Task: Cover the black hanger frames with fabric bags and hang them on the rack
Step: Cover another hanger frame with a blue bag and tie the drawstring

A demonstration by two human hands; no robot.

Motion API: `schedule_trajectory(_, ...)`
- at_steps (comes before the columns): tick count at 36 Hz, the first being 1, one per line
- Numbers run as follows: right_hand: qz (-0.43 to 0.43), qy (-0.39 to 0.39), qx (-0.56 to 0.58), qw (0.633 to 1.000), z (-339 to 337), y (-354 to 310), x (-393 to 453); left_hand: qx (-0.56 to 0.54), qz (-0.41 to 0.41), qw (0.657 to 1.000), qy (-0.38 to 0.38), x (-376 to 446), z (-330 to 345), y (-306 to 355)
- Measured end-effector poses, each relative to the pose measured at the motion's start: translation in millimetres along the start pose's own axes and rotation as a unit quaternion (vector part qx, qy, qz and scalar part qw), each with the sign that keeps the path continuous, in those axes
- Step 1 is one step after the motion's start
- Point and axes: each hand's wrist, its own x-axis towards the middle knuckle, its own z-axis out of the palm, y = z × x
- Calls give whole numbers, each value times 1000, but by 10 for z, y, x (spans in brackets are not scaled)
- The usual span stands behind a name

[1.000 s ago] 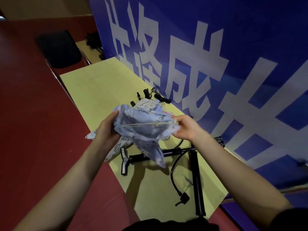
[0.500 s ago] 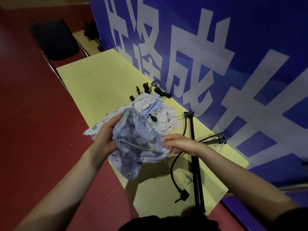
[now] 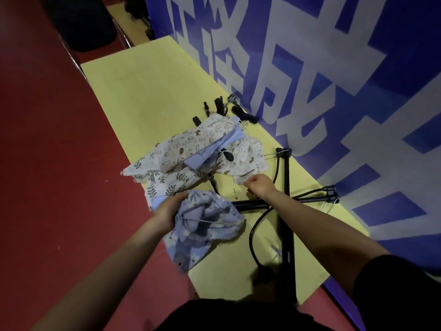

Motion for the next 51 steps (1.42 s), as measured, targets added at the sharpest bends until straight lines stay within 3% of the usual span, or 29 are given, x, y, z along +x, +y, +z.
schedule_trajectory(5,-6,-11,-133,991,200,97,132,18,47,998,41,156,6,31)
schedule_trajectory(11,-28,-29,-294,955,475,182,340,20,54,995,76,356,-13,0)
schedule_trajectory(18,-58,-50,-327,942,566,161,523,6,59,994,97,480,-4,28)
schedule_trajectory(26,-37,-56,-384,921,490,101,525,14,68,991,112,509,100,62)
schedule_trajectory(43,-17,-5,-348,937,508,88,432,-25,47,992,115,132,219,-105)
schedule_trajectory(47,-38,2,-296,954,470,234,456,-33,46,991,118,101,215,-162)
schedule_trajectory(51,-72,26,-143,987,429,332,436,-43,40,991,118,102,246,-194)
